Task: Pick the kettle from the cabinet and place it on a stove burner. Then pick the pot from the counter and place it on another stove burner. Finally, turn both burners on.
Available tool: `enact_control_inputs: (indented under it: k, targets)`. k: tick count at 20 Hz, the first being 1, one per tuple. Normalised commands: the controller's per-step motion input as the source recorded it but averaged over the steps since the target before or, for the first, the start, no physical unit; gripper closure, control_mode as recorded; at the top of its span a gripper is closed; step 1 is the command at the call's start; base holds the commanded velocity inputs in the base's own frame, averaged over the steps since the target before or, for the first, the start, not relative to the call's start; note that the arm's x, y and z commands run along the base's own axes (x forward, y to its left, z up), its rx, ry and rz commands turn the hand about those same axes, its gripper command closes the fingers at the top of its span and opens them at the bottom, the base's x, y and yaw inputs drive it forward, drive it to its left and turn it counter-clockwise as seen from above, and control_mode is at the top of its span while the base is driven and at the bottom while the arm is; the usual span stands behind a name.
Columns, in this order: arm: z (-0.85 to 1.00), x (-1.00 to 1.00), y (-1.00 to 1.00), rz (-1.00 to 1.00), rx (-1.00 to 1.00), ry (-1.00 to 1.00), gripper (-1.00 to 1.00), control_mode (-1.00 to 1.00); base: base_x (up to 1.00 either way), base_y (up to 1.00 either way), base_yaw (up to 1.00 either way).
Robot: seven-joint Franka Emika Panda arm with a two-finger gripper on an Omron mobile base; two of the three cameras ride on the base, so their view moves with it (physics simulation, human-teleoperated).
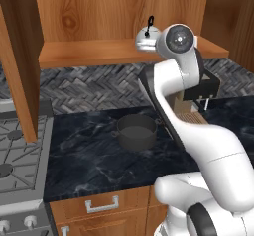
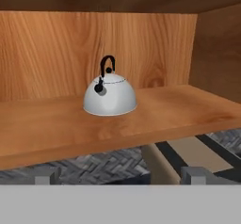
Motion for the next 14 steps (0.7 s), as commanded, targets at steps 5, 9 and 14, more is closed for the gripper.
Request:
enact_control_inputs:
  k: [5, 9, 14]
  targets:
    - [0.3, 0.02, 0.0, -0.02, 0.0, -0.08, -1.0, -1.0, 0.0, 0.0, 0.0]
    - [0.15, 0.03, 0.0, -0.02, 0.0, -0.07, -1.0, -1.0, 0.0, 0.0, 0.0]
    - [0.08, 0.08, 0.0, -0.01, 0.0, -0.04, -1.0, -1.0, 0.0, 0.0, 0.0]
